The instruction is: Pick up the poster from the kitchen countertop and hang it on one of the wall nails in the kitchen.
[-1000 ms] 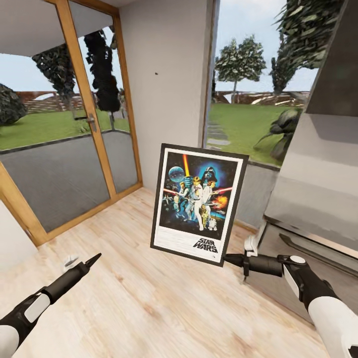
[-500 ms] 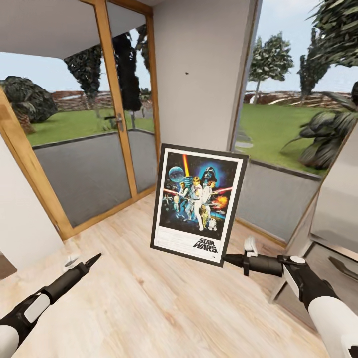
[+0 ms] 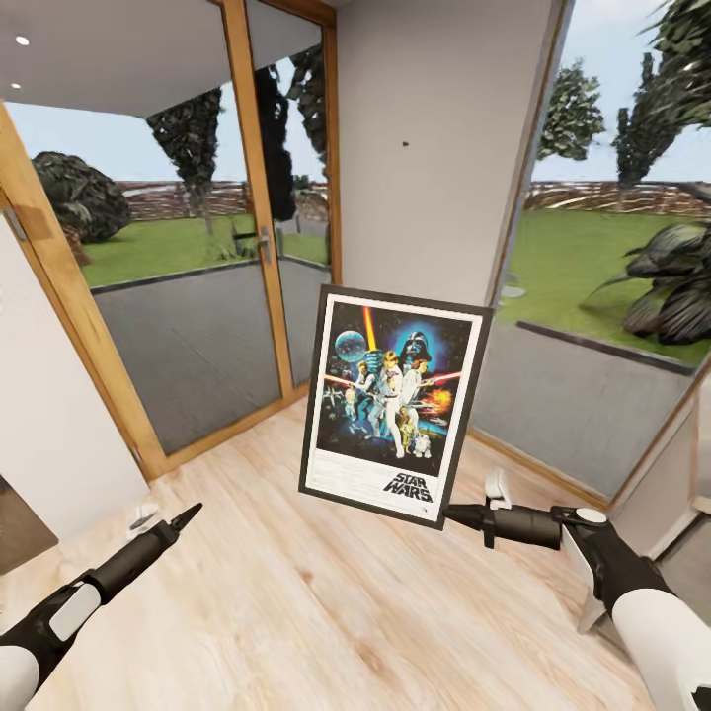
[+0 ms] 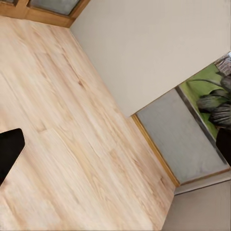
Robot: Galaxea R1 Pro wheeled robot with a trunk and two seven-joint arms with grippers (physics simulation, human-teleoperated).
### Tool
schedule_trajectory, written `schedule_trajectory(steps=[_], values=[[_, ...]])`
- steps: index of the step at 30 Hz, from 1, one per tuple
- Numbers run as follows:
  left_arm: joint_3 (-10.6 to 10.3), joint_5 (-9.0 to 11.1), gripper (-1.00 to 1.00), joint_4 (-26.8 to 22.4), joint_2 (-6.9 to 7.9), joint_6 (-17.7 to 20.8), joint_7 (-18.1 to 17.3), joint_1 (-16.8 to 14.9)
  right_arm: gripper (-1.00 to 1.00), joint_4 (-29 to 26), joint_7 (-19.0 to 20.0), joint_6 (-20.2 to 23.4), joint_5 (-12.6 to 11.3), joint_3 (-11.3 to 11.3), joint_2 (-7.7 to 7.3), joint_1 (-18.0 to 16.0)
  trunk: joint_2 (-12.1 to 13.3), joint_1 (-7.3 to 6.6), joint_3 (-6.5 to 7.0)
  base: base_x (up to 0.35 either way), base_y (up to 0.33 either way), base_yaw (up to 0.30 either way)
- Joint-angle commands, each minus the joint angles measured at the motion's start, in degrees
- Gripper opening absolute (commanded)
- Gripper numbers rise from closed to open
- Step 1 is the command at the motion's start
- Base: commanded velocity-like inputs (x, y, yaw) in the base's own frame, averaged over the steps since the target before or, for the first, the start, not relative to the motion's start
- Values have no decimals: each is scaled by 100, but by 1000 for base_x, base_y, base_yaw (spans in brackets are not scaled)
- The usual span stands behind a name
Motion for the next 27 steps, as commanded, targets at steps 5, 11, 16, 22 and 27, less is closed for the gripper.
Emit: schedule_trajectory(steps=[5, 11, 16, 22, 27], values=[[-18, 44, 100, 4, 2, 34, -18, -6, -100, 1, 27, 22, -10, -8, 0, -7, -12, 6, -12, 211, 290, -90], [-18, 50, 100, 4, 7, 34, -18, -6, -100, 1, 27, 22, -10, -8, 0, -4, -12, 6, -12, 238, 280, -256], [-18, 52, 100, 4, 10, 34, -18, -5, -100, 1, 27, 22, -10, -8, 0, -6, -12, 6, -12, 245, 277, -252], [-18, 54, 100, 4, 11, 34, -18, -6, -100, 1, 27, 22, -10, -8, 0, -7, -12, 6, -12, 246, 276, -69], [-18, 57, 100, 4, 11, 34, -18, -5, -100, 1, 27, 22, -10, -8, 0, -7, -12, 6, -12, 246, 276, -16]])
